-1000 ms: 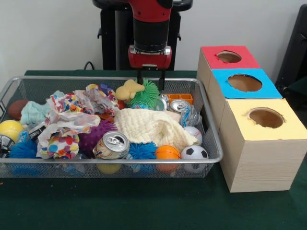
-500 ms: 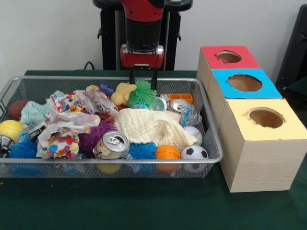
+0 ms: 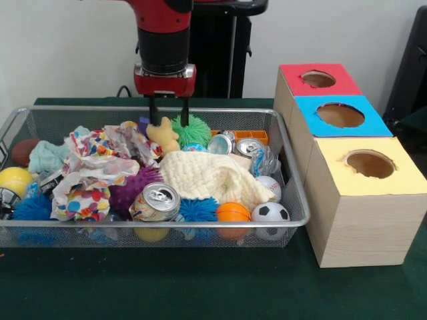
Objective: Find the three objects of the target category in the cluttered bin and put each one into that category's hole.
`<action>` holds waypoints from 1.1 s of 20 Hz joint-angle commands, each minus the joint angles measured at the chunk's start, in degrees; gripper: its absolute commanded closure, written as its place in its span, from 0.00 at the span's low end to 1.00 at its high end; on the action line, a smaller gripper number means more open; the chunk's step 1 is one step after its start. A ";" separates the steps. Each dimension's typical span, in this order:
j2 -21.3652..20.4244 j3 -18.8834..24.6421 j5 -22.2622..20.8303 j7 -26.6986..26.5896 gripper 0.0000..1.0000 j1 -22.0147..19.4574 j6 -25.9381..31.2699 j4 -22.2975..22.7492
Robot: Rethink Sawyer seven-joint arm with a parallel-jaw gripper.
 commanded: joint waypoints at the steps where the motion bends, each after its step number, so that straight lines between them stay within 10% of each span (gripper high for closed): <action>1: 0.89 9.21 -4.73 -13.03 0.00 -2.79 6.93 -9.14; 10: 2.16 12.81 -6.69 -11.36 0.00 -4.28 7.59 -10.50; 11: 2.20 13.33 -7.30 -11.13 1.00 -4.42 7.52 -10.55; 22: 1.27 13.76 -6.73 -4.90 1.00 -4.93 2.71 -6.45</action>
